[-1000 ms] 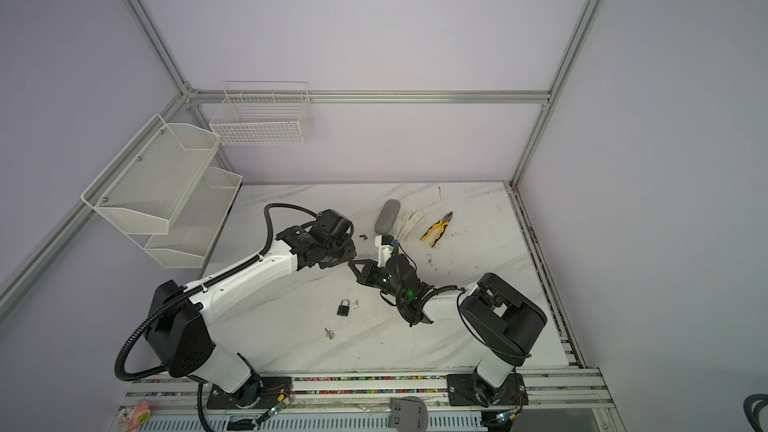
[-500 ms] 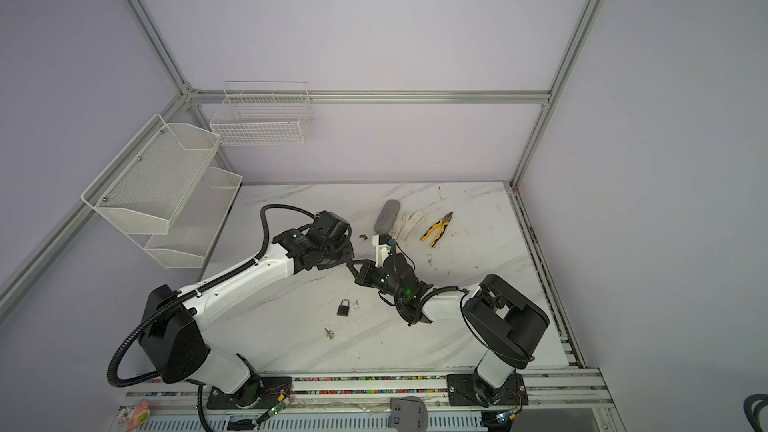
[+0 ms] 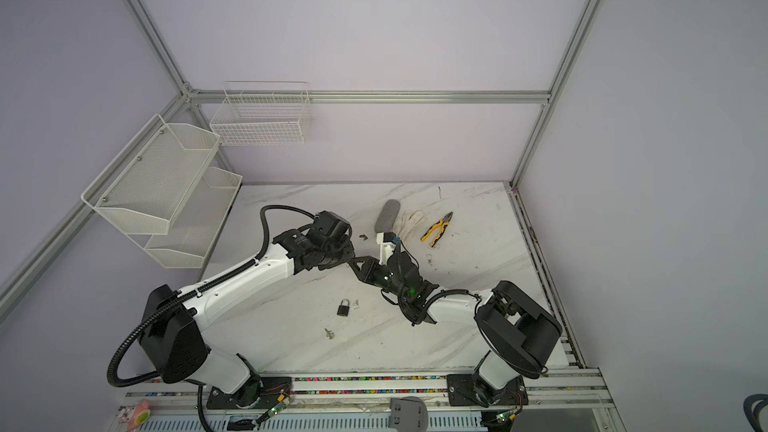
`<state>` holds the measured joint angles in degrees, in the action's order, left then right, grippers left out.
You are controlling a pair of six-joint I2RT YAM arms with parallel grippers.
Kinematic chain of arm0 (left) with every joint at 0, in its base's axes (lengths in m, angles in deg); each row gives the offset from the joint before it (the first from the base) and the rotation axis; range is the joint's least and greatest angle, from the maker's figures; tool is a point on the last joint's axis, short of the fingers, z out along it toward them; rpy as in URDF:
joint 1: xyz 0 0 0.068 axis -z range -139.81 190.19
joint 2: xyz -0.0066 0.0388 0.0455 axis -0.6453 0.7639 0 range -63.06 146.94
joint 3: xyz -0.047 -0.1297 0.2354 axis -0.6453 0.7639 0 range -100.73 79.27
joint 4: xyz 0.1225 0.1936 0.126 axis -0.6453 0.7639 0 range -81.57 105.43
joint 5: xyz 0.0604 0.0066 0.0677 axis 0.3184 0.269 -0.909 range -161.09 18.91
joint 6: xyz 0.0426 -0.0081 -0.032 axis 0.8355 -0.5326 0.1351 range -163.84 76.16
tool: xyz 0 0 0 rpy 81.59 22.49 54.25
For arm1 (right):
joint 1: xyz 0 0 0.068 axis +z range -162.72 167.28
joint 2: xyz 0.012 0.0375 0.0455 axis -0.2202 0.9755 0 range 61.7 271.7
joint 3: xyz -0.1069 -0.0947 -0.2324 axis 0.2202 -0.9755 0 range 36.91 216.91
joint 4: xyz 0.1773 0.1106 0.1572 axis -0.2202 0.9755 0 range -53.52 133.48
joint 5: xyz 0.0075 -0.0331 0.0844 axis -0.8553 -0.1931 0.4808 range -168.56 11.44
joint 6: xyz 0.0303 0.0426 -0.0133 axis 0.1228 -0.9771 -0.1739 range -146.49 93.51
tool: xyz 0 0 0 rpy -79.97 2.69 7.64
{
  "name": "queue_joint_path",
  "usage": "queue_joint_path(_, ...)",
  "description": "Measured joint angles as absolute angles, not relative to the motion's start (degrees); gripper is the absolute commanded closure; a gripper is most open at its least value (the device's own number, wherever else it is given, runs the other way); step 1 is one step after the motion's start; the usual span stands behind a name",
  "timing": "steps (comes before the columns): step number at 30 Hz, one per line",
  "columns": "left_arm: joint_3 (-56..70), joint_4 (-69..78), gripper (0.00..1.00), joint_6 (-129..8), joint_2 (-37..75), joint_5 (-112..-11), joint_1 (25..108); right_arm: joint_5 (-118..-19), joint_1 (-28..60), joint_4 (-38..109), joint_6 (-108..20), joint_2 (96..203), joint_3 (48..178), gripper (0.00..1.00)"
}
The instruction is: Unlock with the key
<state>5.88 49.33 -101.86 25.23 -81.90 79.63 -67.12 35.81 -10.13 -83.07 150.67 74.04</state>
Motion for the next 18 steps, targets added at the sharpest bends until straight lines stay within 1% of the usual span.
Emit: queue_joint_path(18, 5.9, 48.1, 1.00, -102.0, 25.2, -81.9, 79.6, -69.9, 35.8, -7.2, -83.7, 151.5, 75.7, 0.77)
